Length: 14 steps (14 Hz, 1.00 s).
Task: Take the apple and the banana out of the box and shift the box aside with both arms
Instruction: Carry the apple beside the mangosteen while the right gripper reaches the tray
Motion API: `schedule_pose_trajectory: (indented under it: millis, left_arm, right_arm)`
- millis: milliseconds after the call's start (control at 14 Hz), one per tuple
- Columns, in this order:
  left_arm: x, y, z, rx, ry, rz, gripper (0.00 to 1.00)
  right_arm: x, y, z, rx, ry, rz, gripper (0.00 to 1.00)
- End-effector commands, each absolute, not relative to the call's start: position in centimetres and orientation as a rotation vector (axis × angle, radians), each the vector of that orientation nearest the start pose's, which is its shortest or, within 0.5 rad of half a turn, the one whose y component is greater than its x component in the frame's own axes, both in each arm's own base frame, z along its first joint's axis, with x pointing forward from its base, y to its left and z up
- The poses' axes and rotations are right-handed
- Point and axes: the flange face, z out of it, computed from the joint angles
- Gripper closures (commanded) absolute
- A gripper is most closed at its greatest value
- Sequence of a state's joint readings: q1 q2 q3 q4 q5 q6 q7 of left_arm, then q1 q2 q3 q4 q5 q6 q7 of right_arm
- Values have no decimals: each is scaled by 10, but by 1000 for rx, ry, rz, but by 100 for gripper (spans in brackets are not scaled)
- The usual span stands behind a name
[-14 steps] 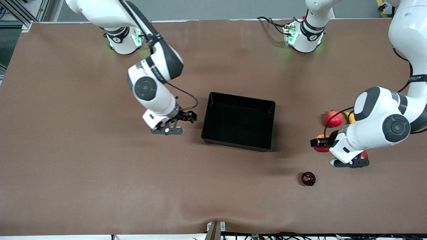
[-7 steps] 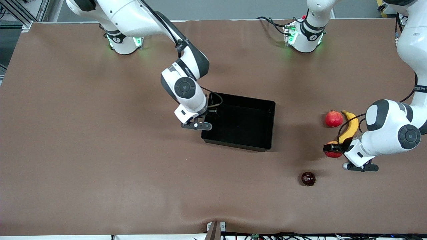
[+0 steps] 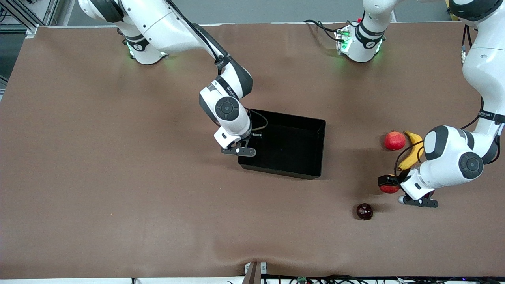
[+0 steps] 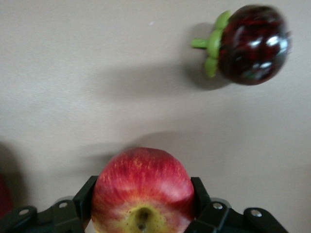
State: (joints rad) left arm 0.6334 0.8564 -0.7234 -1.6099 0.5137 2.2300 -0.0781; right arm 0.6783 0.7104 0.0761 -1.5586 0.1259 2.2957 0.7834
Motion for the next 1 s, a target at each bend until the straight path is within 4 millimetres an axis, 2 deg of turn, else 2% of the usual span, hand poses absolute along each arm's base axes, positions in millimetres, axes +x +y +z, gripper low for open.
schedule_pose_trajectory:
  millis: [0,287,358,573,716,788,860,931]
  left_arm:
    - [695,43,206,-3228,345,-78,94]
    - [712,59,192,-3244,428,-161,94]
    - [718,55,195,-3242,440,-190,94]
    - [723,45,201,-3242,450,-210,94]
    - [723,44,198,-3247,445,-206,91]
    - [722,42,196,-3247,450,-199,63]
    - [722,37,195,-3246,462,-196,1]
    - [723,41,196,-3236,467,-202,0]
  right_arm:
    - [519,486,236,-3019,226,101,100]
    - [524,478,238,-3022,246,112,100]
    - [525,476,240,-3021,250,112,100]
    - [541,449,271,-3035,286,145,100]
    - [562,415,311,-3027,352,148,100]
    - [568,401,329,-3026,379,154,100]
    - [574,386,347,-3019,410,149,100]
    - [584,367,360,-3010,450,142,100]
